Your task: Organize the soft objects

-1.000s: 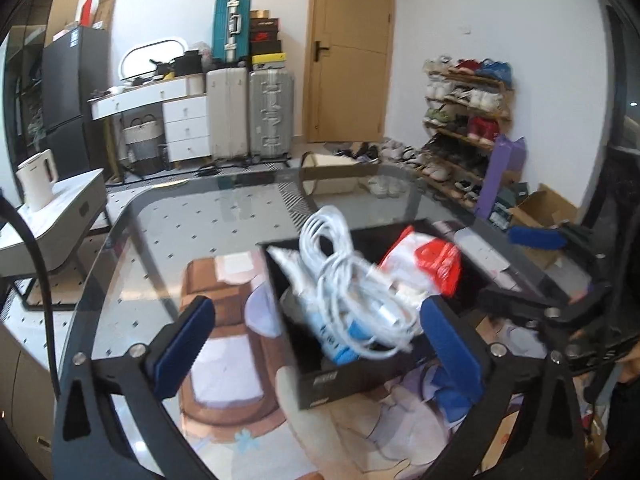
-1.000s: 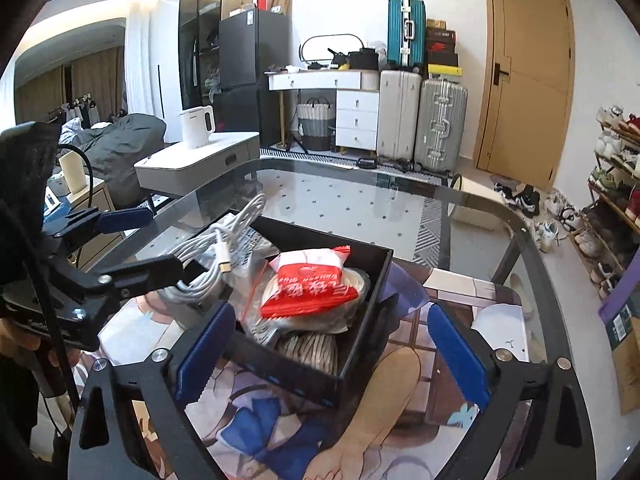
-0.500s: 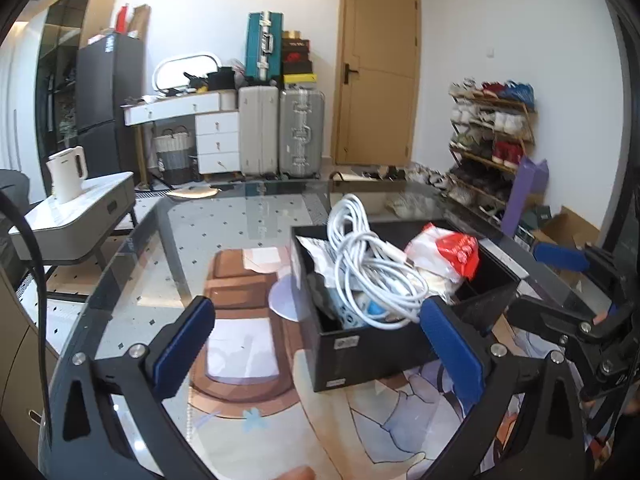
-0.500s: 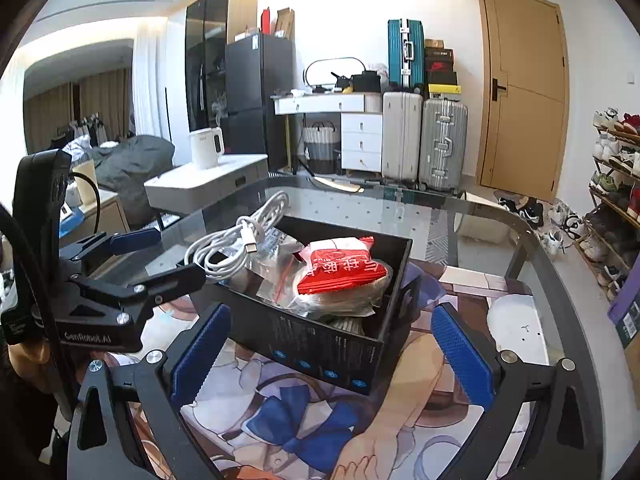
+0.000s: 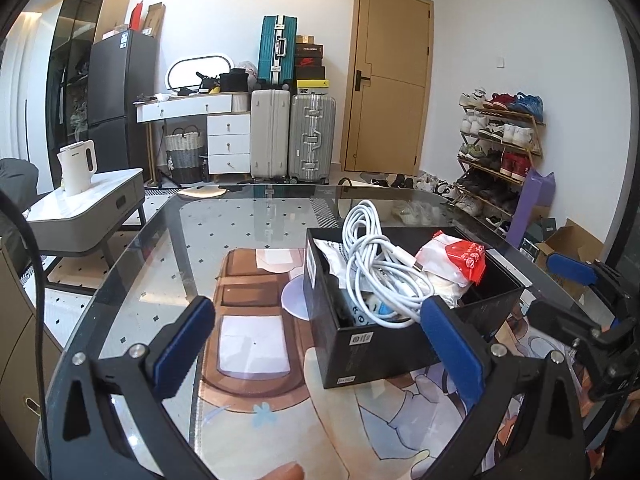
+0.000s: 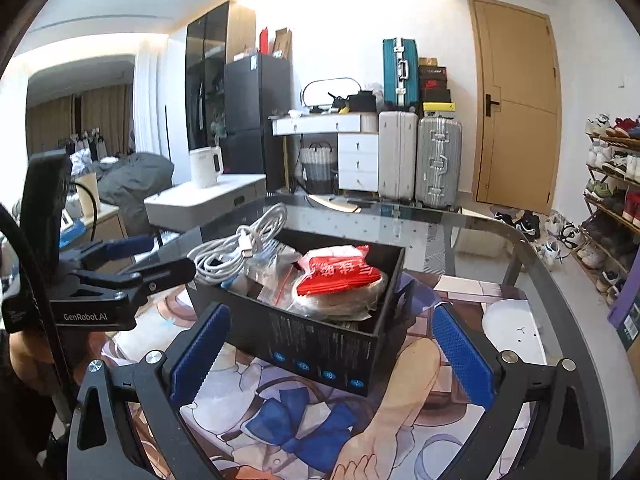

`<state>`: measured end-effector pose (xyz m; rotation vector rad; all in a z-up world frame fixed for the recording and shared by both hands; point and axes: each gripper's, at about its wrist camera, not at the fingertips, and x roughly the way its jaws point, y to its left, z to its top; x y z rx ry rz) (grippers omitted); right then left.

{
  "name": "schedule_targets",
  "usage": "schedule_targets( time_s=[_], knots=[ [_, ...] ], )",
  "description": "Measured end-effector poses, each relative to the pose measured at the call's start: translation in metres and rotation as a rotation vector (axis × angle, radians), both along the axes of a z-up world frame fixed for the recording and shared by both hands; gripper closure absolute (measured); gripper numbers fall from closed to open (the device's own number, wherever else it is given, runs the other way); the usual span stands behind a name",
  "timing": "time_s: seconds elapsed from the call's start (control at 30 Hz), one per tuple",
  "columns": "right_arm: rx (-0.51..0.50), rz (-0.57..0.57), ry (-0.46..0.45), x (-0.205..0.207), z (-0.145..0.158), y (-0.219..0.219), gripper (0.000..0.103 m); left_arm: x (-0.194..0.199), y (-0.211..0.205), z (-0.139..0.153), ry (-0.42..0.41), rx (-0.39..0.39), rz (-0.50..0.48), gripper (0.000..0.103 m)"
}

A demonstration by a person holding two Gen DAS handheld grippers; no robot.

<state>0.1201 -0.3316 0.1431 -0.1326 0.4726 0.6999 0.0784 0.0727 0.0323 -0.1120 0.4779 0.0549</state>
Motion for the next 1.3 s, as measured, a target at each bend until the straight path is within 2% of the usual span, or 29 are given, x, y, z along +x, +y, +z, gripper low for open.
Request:
schedule_targets(
  time_s=[0.37,0.7,1.3],
  knots=[
    [0.054,-0.035,-0.004,0.002,0.005,-0.011,0.001,-0.004,0.000,0.001,-0.012,0.008,-0.001,0.000],
    [0.031,-0.025,-0.037,-0.006,0.006,-0.005,0.001,-0.006,-0.005,0.004,-0.022,0.024,0.001,0.000],
    [0.040,-0.033,-0.024,-0.005,0.006,-0.007,0.000,-0.008,-0.009,0.005,-0.032,0.035,0.011,0.000]
  ],
)
